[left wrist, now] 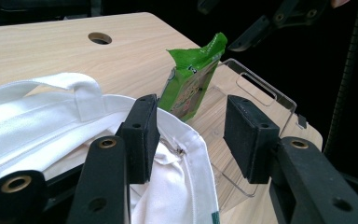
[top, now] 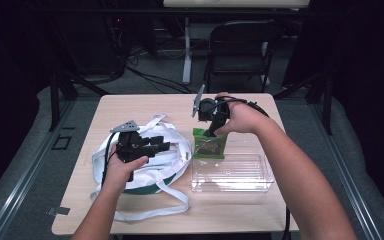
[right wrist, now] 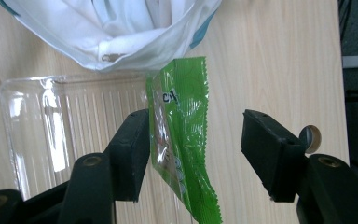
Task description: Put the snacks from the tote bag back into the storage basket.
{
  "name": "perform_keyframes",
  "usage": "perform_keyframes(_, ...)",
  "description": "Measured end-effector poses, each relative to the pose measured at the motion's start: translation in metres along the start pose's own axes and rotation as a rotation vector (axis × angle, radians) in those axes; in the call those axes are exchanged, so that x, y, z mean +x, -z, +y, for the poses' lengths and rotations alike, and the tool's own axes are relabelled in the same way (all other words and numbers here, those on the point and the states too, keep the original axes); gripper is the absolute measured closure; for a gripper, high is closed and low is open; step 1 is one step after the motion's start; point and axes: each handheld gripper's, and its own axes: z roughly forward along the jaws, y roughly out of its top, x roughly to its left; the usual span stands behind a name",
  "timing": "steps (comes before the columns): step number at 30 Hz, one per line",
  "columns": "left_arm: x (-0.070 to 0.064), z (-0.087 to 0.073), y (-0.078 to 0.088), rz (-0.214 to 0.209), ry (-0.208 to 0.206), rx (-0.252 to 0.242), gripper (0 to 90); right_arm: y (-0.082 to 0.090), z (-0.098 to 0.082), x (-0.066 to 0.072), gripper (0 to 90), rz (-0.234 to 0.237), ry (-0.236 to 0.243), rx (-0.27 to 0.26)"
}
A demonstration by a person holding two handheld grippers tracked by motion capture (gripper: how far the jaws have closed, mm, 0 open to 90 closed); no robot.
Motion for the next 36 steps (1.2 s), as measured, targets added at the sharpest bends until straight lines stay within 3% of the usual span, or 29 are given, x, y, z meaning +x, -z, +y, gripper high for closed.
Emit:
perform_keyframes(2,0.0,0.0,0.0,0.002,0.001,-0.002,54.4,0.005,-0.001,0.001,42.3,-0.004,-0.023,-0.028)
perform_keyframes(9,0.002,0.0,0.004,0.01,0.007,-0.01,54.5,0.014,-0.007,0.002,45.2,-0.02,-0.068,-0.043)
perform_keyframes(10,0.003,0.0,0.005,0.014,0.005,-0.012,54.5,0.017,-0.011,0.003,46.0,-0.019,-0.094,-0.067)
perform_keyframes(13,0.003,0.0,0.005,0.016,0.006,-0.015,54.6,0.02,-0.015,0.005,46.1,-0.03,-0.101,-0.079)
perform_keyframes(19,0.005,0.0,0.006,0.023,0.015,-0.017,54.5,0.027,-0.027,0.016,46.2,-0.063,-0.138,-0.13)
perform_keyframes(26,0.006,-0.001,0.007,0.048,0.01,-0.011,53.0,0.035,-0.049,0.028,50.1,-0.11,-0.222,-0.209)
perform_keyframes(29,0.006,-0.001,0.007,0.054,0.011,-0.013,52.7,0.039,-0.055,0.031,51.7,-0.126,-0.232,-0.218)
perform_keyframes(30,0.007,-0.001,0.007,0.06,0.012,-0.011,52.2,0.041,-0.061,0.034,53.1,-0.144,-0.252,-0.25)
perform_keyframes(36,0.008,-0.002,0.008,0.083,0.008,-0.014,50.7,0.041,-0.075,0.046,54.5,-0.168,-0.301,-0.305)
